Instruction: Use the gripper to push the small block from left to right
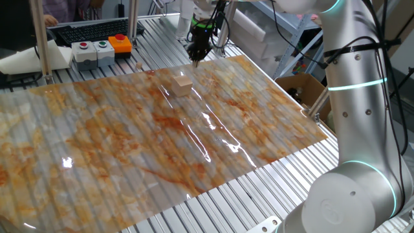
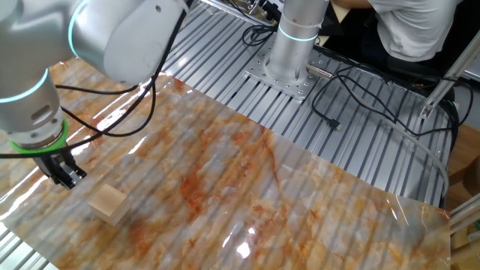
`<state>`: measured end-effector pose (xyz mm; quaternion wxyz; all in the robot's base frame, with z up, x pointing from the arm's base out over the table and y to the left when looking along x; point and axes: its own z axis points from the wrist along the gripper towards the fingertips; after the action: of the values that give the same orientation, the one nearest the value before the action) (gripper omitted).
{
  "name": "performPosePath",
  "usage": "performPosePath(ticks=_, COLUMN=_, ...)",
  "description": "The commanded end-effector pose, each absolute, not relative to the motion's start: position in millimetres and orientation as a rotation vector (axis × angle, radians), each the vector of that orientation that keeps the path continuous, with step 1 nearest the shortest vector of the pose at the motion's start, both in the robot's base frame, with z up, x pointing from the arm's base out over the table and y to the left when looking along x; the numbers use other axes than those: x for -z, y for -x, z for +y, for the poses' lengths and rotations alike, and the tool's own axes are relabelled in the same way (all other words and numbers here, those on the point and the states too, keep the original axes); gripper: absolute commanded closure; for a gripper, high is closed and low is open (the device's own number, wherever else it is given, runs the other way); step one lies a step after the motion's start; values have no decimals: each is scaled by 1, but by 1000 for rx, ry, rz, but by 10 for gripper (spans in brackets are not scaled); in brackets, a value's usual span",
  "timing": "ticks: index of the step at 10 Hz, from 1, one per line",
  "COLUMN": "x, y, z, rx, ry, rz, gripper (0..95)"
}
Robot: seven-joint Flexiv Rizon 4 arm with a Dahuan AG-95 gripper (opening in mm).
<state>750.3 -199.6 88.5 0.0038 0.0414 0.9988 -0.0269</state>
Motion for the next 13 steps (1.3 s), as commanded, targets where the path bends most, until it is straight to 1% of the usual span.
performPosePath(ticks=1, x=-82, y=-748, z=-198, rx=83, ry=-137, rz=3120, gripper=950)
performPosePath(ticks=4, x=-70, y=-746, z=-197, rx=77, ry=-150, rz=3107, gripper=950)
performPosePath(ticks=13, x=-47, y=-743, z=-196, rx=45, ry=-183, rz=3081, gripper=950)
